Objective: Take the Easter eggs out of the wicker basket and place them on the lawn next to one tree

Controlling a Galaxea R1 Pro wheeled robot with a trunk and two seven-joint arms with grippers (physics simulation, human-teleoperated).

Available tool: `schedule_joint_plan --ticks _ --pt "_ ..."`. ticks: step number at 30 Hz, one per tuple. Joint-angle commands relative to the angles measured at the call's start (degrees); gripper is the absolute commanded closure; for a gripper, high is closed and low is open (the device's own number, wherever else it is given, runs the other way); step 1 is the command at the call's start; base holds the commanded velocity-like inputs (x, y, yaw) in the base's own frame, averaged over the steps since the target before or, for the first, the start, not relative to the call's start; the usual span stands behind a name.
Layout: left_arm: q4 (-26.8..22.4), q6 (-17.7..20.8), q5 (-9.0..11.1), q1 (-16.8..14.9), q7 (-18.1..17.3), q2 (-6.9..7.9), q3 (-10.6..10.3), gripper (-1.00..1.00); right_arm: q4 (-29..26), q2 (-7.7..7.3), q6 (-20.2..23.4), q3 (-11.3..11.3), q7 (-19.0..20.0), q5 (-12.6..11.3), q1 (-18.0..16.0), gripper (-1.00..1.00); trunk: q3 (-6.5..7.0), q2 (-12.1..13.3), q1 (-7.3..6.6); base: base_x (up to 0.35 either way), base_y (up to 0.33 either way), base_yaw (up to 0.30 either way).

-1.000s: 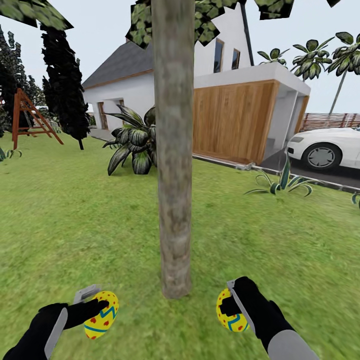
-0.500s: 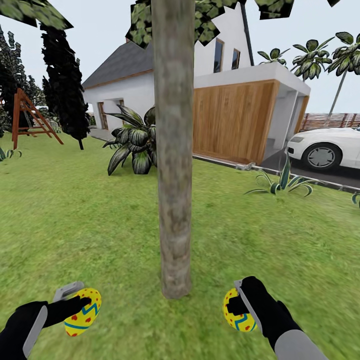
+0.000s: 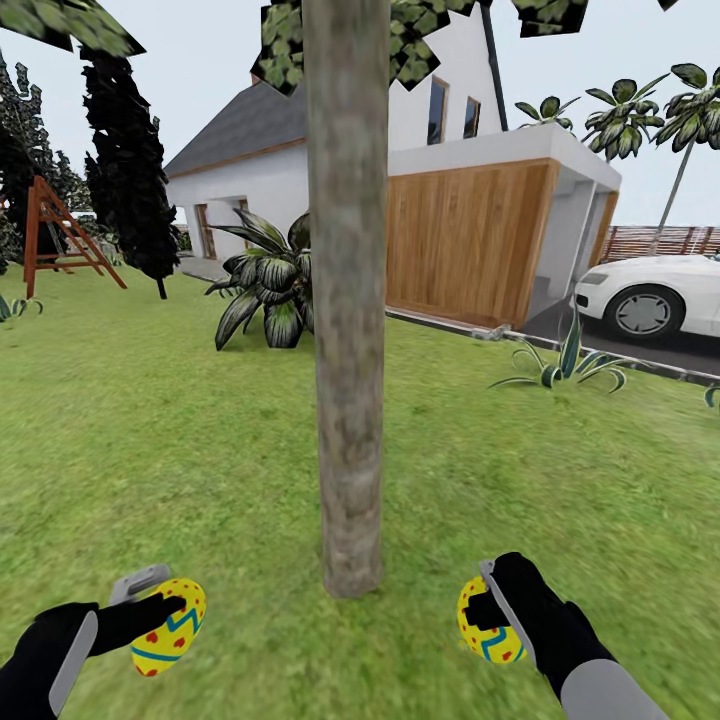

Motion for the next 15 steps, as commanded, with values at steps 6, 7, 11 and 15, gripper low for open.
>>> schedule_joint_plan --ticks 6,7,11,15 --pt "0.21 0.39 0.06 -0.06 -0.1 -0.52 -0.02 1.0 0.01 -2.92 0.27 0.29 0.27 -0.16 -0.05 1.0 -1.2 -2.53 1.35 0.0 0.0 0.0" --pt "0.22 0.39 0.06 -0.06 -0.1 -0.53 -0.03 1.0 0.01 -2.89 0.27 0.31 0.26 -0.16 -0.05 1.0 -1.2 -2.53 1.35 0.0 0.0 0.0" --pt "0.31 0.17 -0.12 -0.06 -0.05 -0.59 -0.15 1.0 0.01 -2.81 0.27 0.32 0.26 -0.16 -0.05 1.0 -1.74 -3.74 2.01 0.0 0.0 0.0" --pt "0.38 0.29 0.01 -0.06 -0.02 -0.64 -0.12 1.0 0.01 -2.81 0.27 0.39 0.26 -0.14 -0.05 1.0 -2.46 -5.34 2.89 0.0 0.0 0.0"
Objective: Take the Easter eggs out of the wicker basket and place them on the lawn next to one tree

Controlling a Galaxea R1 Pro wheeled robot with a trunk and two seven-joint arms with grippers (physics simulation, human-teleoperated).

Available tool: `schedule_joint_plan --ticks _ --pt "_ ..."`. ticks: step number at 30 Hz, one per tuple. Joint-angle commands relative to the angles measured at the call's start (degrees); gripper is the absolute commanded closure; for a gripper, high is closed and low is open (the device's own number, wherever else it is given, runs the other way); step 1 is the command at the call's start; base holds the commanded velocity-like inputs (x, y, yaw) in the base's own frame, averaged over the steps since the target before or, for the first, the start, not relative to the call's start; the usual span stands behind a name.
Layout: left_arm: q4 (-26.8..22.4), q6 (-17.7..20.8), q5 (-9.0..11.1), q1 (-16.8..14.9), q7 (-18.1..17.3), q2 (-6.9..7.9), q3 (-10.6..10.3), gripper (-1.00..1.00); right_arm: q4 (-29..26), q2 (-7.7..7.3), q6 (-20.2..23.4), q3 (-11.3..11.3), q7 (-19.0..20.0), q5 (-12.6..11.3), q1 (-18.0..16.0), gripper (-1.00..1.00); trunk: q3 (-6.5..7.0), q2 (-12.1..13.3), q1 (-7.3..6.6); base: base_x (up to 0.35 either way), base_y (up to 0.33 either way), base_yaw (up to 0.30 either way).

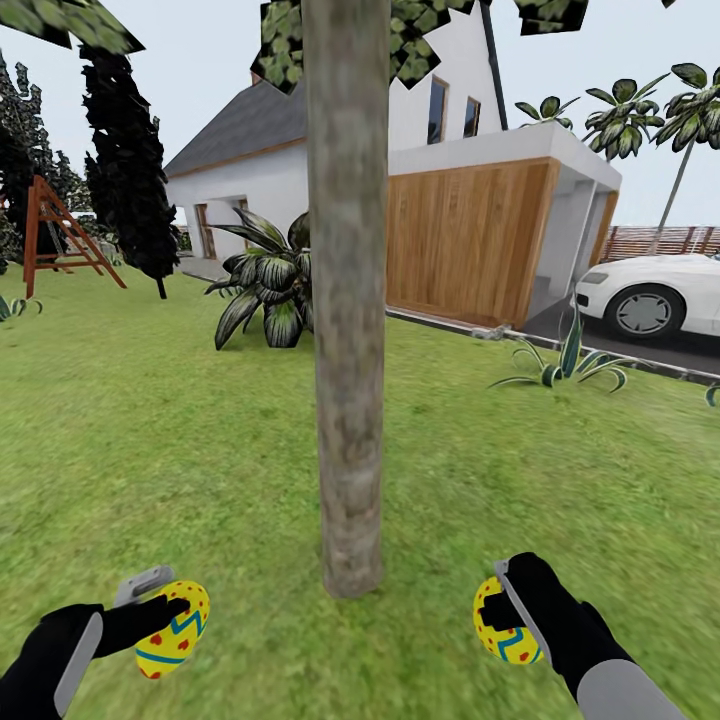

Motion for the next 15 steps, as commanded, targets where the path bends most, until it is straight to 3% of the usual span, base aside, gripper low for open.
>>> schedule_joint_plan --ticks 1,15 --pt "-0.04 0.37 0.18 -0.05 -0.11 -0.03 0.12 1.0 -0.06 -0.06 0.27 0.27 0.2 0.28 -0.05 1.0 -0.29 -0.51 0.25 0.0 0.0 0.0" --pt "0.23 0.37 0.04 -0.05 -0.11 -0.17 0.12 1.0 -0.06 -0.06 0.27 0.32 0.2 0.29 -0.05 1.0 -2.8 -6.13 3.32 0.0 0.0 0.0"
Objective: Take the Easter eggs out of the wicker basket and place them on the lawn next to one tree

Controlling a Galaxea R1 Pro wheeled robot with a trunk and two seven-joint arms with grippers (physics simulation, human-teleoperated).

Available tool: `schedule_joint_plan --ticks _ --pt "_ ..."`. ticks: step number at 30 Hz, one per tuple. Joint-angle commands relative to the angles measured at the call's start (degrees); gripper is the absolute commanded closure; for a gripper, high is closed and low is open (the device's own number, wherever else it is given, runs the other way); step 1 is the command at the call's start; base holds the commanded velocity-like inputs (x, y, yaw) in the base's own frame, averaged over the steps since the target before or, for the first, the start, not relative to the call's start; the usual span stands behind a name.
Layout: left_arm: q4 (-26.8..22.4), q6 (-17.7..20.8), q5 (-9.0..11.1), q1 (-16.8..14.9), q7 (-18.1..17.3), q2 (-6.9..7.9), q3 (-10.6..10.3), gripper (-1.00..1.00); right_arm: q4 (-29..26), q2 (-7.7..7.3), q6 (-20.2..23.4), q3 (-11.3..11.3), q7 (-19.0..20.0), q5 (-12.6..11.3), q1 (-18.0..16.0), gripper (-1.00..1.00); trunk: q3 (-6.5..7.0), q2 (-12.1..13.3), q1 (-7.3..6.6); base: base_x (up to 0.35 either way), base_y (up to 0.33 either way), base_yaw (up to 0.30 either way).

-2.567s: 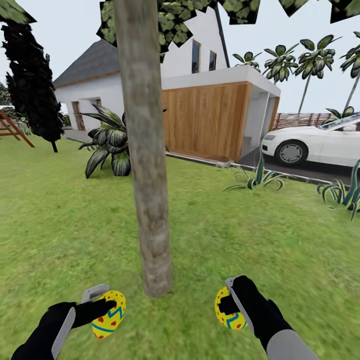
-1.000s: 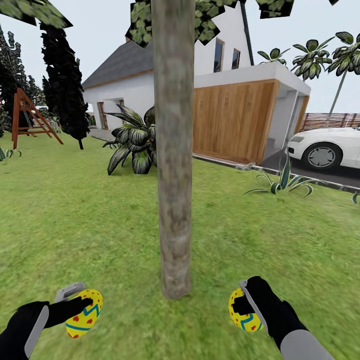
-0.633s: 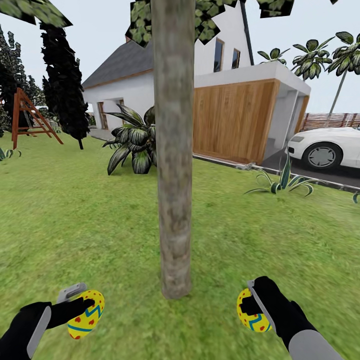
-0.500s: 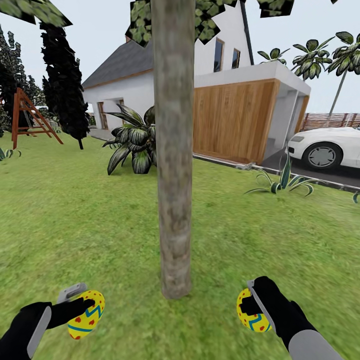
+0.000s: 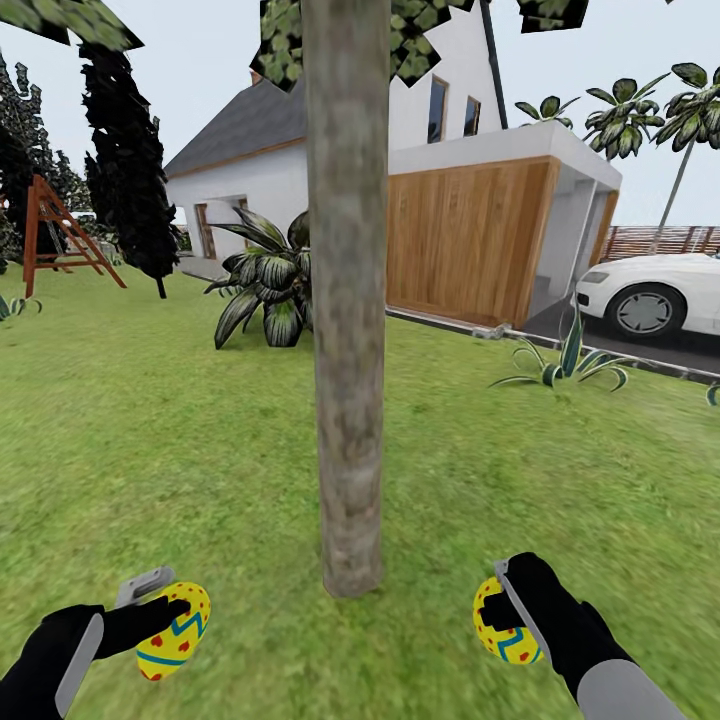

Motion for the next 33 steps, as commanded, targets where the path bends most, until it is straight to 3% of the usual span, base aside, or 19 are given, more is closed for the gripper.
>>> schedule_joint_plan --ticks 1,8,33 --pt "-0.05 0.36 0.18 -0.05 -0.1 -0.05 0.08 1.0 -0.06 -0.06 0.27 0.21 0.2 0.28 -0.05 1.0 -0.28 -0.5 0.24 0.0 0.0 0.0" --pt "0.04 0.28 0.1 -0.05 -0.09 -0.92 0.11 1.0 -0.06 0.02 0.27 0.23 0.2 0.28 -0.05 1.0 -1.54 -3.3 1.78 0.0 0.0 0.0" --pt "0.13 0.27 0.02 -0.05 -0.1 -1.07 0.03 1.0 -0.06 -0.06 0.27 0.23 0.14 0.28 -0.05 1.0 -6.02 -13.33 7.27 0.0 0.0 0.0"
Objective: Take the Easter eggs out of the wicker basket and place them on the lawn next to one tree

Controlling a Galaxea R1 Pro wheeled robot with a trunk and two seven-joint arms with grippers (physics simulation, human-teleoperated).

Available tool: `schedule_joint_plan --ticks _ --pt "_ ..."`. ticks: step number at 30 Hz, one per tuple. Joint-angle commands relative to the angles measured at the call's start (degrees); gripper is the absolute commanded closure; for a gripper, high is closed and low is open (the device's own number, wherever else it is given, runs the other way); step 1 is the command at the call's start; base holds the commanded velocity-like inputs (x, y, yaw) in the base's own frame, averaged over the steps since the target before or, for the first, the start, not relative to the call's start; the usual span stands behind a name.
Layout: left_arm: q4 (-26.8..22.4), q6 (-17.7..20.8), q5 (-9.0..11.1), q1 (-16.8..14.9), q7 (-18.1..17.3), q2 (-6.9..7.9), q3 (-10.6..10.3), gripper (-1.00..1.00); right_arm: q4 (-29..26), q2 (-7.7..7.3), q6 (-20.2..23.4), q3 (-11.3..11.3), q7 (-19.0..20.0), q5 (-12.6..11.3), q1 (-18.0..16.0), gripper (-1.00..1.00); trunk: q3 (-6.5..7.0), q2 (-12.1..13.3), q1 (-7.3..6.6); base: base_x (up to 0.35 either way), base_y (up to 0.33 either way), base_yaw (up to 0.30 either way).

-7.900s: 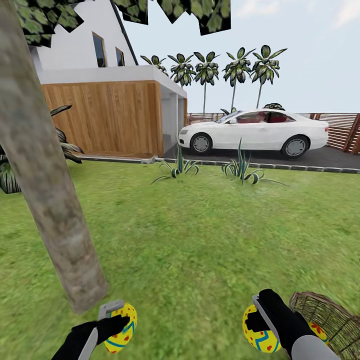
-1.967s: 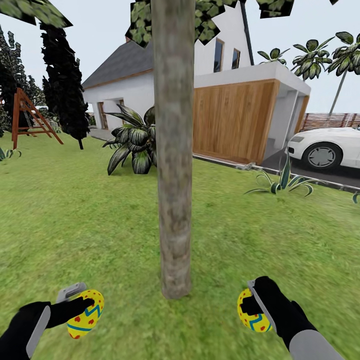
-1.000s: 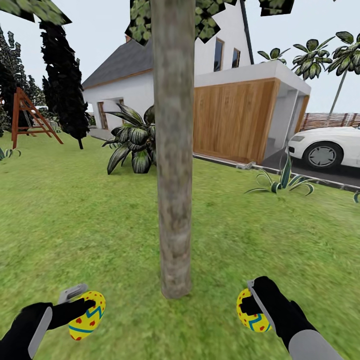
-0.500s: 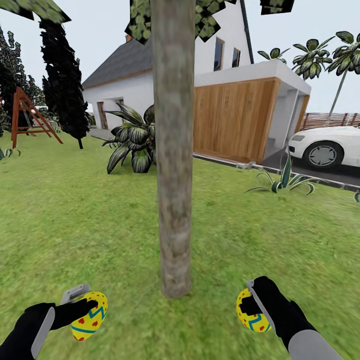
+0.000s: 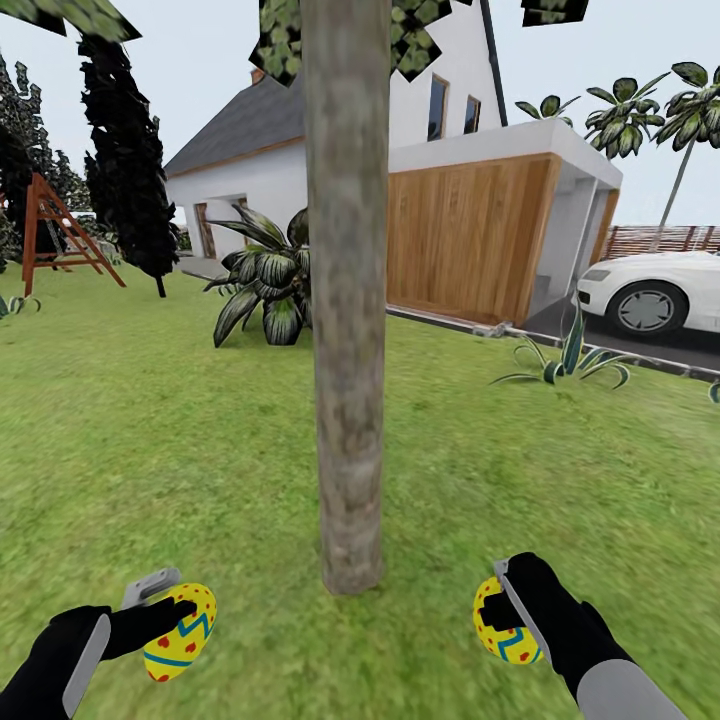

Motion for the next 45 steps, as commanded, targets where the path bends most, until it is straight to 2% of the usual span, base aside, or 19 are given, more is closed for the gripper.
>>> schedule_joint_plan --ticks 1,20,21,23,25,28,32,45 --pt "-0.05 0.42 0.2 -0.04 -0.09 -0.01 0.12 1.0 -0.06 -0.01 0.29 0.22 0.24 0.28 -0.04 1.0 -0.26 -0.47 0.23 0.0 0.0 0.0" --pt "0.04 0.4 0.19 -0.04 0.0 -0.89 0.12 1.0 -0.06 -0.01 0.29 0.18 0.35 0.22 -0.04 1.0 -3.5 -7.69 4.19 0.0 0.0 0.0" --pt "0.04 0.36 0.19 -0.04 -0.02 -0.89 0.12 1.0 -0.05 -0.08 0.25 0.15 0.49 0.02 -0.04 1.0 -3.5 -7.69 4.19 0.0 0.0 0.0" --pt "0.09 0.13 0.19 -0.04 -0.08 -0.9 0.12 1.0 0.06 -0.38 0.19 0.19 0.58 -3.05 -0.04 1.0 -3.5 -7.69 4.19 0.0 0.0 0.0" --pt "0.14 0.16 0.19 -0.04 -0.09 -0.95 0.12 1.0 0.25 -0.51 0.18 0.22 0.59 -4.03 -0.04 1.0 -3.5 -7.69 4.19 0.0 0.0 0.0" --pt "0.21 0.24 0.19 -0.04 0.02 -0.98 0.12 1.0 0.28 -0.21 0.32 0.3 0.33 -4.14 -0.04 1.0 -3.85 -8.5 4.63 0.0 0.0 0.0" --pt "0.23 0.27 0.0 -0.04 0.2 -2.01 0.12 1.0 0.29 -0.23 0.36 0.31 0.14 -4.1 -0.04 1.0 -4.57 -10.1 5.5 0.0 0.0 0.0" --pt "0.65 0.34 -0.04 -0.04 0.17 -2.12 0.11 1.0 0.2 -0.24 0.36 0.28 0.17 -4.29 -0.04 1.0 -6.79 -15.31 8.36 0.0 0.0 0.0"
